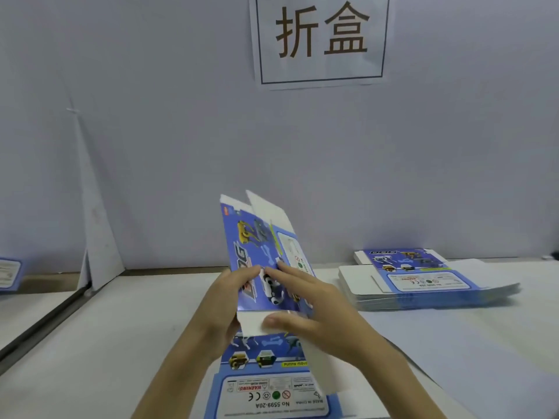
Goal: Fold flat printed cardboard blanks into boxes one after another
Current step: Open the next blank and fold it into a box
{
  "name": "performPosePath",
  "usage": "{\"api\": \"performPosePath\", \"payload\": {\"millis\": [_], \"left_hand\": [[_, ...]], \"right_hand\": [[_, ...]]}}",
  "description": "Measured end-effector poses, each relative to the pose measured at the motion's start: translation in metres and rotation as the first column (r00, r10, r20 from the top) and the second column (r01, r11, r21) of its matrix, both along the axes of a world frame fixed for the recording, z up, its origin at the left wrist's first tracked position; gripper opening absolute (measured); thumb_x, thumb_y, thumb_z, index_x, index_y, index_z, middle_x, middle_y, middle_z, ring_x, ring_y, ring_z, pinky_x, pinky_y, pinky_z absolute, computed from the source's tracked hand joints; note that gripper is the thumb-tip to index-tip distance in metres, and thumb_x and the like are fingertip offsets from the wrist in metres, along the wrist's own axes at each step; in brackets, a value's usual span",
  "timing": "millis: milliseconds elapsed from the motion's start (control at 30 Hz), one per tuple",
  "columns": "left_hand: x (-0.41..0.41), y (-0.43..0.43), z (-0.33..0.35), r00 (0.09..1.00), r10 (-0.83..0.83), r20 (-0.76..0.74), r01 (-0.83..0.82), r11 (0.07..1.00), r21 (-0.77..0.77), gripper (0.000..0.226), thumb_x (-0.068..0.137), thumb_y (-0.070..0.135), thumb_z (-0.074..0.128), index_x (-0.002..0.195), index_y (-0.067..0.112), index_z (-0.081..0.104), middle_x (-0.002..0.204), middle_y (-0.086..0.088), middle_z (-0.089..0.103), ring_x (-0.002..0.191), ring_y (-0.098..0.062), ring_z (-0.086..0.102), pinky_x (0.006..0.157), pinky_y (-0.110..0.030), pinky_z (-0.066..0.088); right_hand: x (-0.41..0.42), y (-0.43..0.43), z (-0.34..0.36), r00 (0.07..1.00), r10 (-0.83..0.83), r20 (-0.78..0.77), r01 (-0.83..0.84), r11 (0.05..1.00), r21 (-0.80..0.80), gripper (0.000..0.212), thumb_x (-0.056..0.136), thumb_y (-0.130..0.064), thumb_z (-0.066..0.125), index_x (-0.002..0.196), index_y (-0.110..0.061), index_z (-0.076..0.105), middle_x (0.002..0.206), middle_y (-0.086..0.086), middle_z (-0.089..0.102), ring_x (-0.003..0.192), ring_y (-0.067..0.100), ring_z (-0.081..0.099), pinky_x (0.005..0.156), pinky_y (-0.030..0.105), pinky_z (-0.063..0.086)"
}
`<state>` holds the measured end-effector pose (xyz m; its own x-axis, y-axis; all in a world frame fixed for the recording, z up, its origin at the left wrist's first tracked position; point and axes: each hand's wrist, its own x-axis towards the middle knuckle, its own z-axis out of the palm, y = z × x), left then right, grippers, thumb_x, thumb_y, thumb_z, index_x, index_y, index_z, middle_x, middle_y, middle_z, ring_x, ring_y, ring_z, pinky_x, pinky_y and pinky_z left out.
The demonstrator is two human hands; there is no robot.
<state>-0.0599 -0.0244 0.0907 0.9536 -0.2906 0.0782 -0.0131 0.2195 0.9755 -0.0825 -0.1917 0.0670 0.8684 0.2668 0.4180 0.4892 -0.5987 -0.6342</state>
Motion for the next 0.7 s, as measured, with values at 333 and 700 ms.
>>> {"api": "performPosePath", "payload": {"millis": [333, 700], "left_hand": [[-0.020, -0.035, -0.002, 0.967, -0.150, 0.206, 0.072, 0.936, 0.344, 0.073, 0.085, 0.031, 0.068, 0.146, 0.042, 0.028, 0.115, 0.023, 0.055, 0.102, -0.001, 0.062, 0.073, -0.017, 0.055], [-0.029, -0.042, -0.012, 0.904, 0.102, 0.416, -0.384, 0.622, 0.682, 0.092, 0.088, 0.033, 0.053, 0.147, 0.042, -0.016, 0.143, 0.006, 0.042, 0.103, -0.011, 0.059, 0.078, -0.020, 0.050]], "right_hand": [[0.004, -0.011, -0.001, 0.884, -0.145, 0.445, 0.223, 0.967, -0.127, 0.039, 0.088, -0.007, 0.063, 0.125, -0.002, 0.052, 0.087, 0.008, 0.073, 0.068, 0.024, 0.070, 0.064, 0.019, 0.053], [0.008, 0.005, -0.014, 0.897, -0.182, 0.403, 0.198, 0.980, 0.001, 0.029, 0.087, -0.015, 0.057, 0.116, -0.014, 0.052, 0.069, -0.015, 0.056, 0.065, 0.005, 0.056, 0.058, 0.009, 0.044]]}}
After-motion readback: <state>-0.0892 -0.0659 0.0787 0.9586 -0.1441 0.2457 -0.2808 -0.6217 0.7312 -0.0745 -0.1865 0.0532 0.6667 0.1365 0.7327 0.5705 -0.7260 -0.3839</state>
